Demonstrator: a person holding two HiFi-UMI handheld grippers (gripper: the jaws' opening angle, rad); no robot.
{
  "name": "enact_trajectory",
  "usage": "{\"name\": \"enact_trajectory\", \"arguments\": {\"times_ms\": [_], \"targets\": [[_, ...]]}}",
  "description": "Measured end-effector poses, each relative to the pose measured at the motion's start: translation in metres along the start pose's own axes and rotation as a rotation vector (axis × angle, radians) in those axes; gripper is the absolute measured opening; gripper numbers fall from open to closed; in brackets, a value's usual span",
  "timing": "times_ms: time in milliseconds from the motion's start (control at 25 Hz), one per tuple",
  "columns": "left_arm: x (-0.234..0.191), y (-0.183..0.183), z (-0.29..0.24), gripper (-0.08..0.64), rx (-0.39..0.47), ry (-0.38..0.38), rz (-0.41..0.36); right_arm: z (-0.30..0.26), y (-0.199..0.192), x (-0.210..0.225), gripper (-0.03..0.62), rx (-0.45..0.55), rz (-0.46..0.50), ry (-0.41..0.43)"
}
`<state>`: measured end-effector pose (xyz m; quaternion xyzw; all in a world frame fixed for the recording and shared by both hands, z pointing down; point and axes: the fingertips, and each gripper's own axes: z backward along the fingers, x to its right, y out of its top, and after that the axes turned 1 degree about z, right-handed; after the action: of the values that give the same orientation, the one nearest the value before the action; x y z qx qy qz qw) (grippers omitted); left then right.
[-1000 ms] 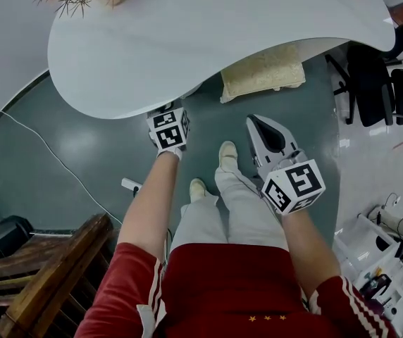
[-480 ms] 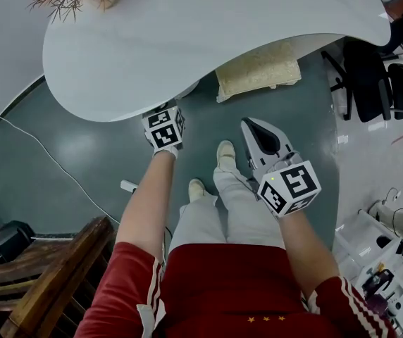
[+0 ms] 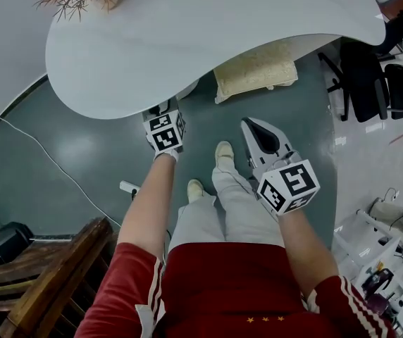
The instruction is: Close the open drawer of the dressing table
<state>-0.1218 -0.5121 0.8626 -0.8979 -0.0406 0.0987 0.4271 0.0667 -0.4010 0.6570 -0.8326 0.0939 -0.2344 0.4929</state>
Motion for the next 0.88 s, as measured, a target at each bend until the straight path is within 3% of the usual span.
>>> {"name": "enact_trajectory", "arguments": {"times_ms": [320,560,880], "targets": [[0.002,-0.02,0.041,0.155,-0.029,-0.017,0.01,0.018,0.011,-0.021,0.005,-0.007,0.016,-0.009],[0.003,-0.019,0.102,0.146,-0.015,-0.055,0.0,0.028,0.035,-0.056,0.005,0.007,0.056,0.012],[0.026,0.005,0.22,0.164,0.034,-0.239,-0.075,0.046,0.07,-0.118,0.005,0.032,0.098,0.054]]}}
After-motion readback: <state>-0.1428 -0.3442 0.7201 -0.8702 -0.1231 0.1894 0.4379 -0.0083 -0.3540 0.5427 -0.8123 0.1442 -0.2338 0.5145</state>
